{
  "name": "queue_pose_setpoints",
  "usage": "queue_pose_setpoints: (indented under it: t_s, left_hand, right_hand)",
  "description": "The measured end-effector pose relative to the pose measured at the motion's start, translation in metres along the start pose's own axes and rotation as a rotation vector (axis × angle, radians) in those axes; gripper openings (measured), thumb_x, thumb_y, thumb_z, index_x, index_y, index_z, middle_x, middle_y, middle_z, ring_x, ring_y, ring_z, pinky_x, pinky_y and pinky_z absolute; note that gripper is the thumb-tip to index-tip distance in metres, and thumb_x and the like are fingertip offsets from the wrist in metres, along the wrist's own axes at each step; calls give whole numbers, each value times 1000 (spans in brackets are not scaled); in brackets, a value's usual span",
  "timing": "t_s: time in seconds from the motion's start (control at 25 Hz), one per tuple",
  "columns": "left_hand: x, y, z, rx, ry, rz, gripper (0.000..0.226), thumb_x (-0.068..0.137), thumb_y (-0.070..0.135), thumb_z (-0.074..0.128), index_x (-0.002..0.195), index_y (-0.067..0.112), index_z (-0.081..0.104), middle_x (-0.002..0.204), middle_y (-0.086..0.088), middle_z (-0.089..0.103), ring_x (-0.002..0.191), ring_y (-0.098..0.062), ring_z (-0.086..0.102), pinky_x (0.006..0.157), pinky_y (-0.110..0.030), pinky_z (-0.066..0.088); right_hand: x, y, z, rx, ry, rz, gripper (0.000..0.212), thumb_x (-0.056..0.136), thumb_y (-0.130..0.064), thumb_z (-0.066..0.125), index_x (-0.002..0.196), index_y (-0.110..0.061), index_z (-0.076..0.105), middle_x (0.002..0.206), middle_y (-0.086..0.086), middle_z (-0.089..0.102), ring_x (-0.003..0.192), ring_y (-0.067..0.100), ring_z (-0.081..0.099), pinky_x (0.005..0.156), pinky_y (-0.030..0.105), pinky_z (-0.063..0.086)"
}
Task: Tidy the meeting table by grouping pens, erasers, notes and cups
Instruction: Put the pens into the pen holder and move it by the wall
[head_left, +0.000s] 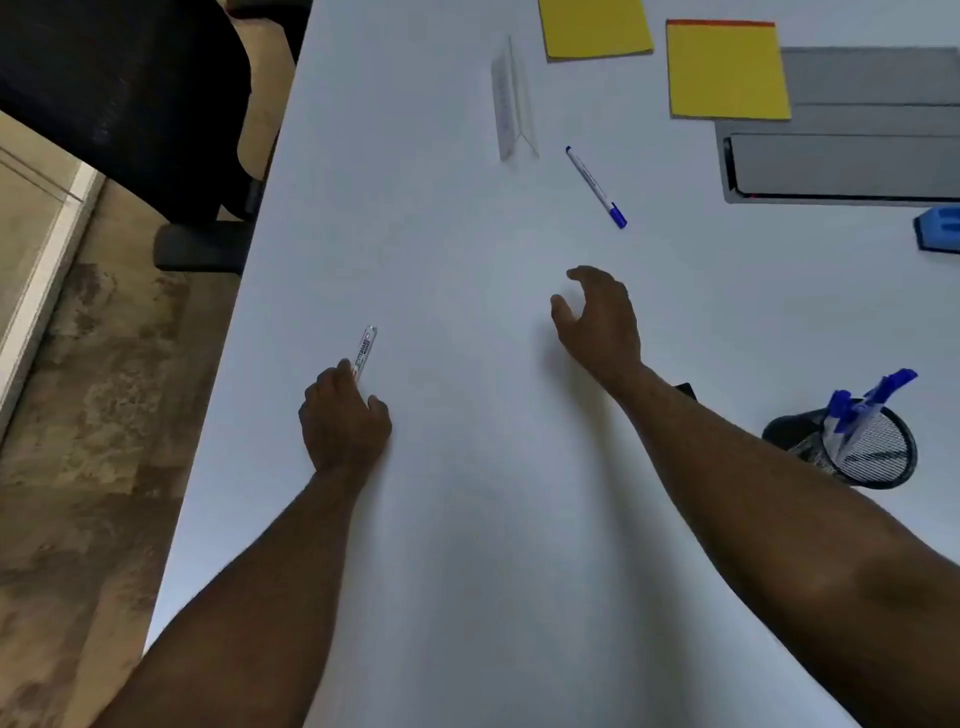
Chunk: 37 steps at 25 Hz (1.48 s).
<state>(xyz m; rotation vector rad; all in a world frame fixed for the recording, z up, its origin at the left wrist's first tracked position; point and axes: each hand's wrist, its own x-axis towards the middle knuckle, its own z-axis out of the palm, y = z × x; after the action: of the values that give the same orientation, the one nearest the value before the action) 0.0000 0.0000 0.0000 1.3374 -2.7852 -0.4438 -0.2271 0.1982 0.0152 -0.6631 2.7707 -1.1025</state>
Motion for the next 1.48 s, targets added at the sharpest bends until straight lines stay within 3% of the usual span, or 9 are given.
queue_pose_setpoints:
  t_s: [0.24,0.4,0.6,0.68,0.8,0.92,1.08,1.32,1.48]
  left_hand:
    - [37,3,22,84,208,9,36,76,5,48,110,3,62,92,-19,56,81,-38,52,65,-43,41]
    - [53,10,25,84,193,22,39,82,4,46,118,6,60,98,-18,56,85,-37,52,68,-45,42]
    - [57,18,24,-46,154,-28,39,90,5,46,128,5,53,111,-19,53,98,-37,50,79,-47,44]
    - [54,23,16,-211,115,-53,43,93,3,44,135,11,47,111,-14,51,95,-29,50,83,-37,42]
    - [45,30,-2,-375,-30,-94,35,97,5,40,124,19,59,99,-14,55,72,-19,50,64,-21,38]
    - [23,47,-34,-869,-225,-322,31,98,5,41,91,19,68,84,-11,60,58,-15,55,54,-24,47]
    - [-27,71,-77,-1261,-399,-414,31,93,-5,38,92,6,67,78,-14,60,60,-19,60,55,-29,53]
    - [-104,94,-104,-1532,-629,-323,26,91,-8,53,107,10,65,84,-11,69,77,-20,69,71,-23,57]
    - [-151,111,-92,-1429,-691,-216,23,87,6,67,109,10,62,85,-11,69,78,-21,69,72,-23,56]
  right_hand:
    - [98,28,33,-257,141,213,54,90,-26,52,140,-10,40,148,8,37,137,26,32,108,37,30]
    - [131,45,37,-404,172,324,41,93,-28,47,131,-11,46,137,10,45,129,29,39,100,42,34]
    - [150,52,17,-463,122,354,28,95,-10,42,121,-5,54,128,16,49,119,32,47,96,40,40]
    - [149,50,4,-365,75,399,29,95,-11,41,121,-2,52,128,19,51,119,34,49,97,40,40]
    - [128,33,-16,-73,174,453,24,95,-18,44,109,-3,55,107,14,62,98,29,58,88,35,45]
    - [87,3,-36,98,305,378,17,93,-20,49,94,-5,58,87,9,64,75,22,53,70,28,43]
    - [15,-21,-67,265,287,303,18,91,-17,52,95,-4,64,85,9,71,78,26,65,75,35,51]
    - [-99,-22,-117,491,284,400,11,87,-21,60,93,-16,68,79,-1,71,75,17,69,72,31,55]
    - [-157,-9,-142,743,254,494,4,88,-24,65,86,-27,67,76,-8,68,67,6,65,73,32,55]
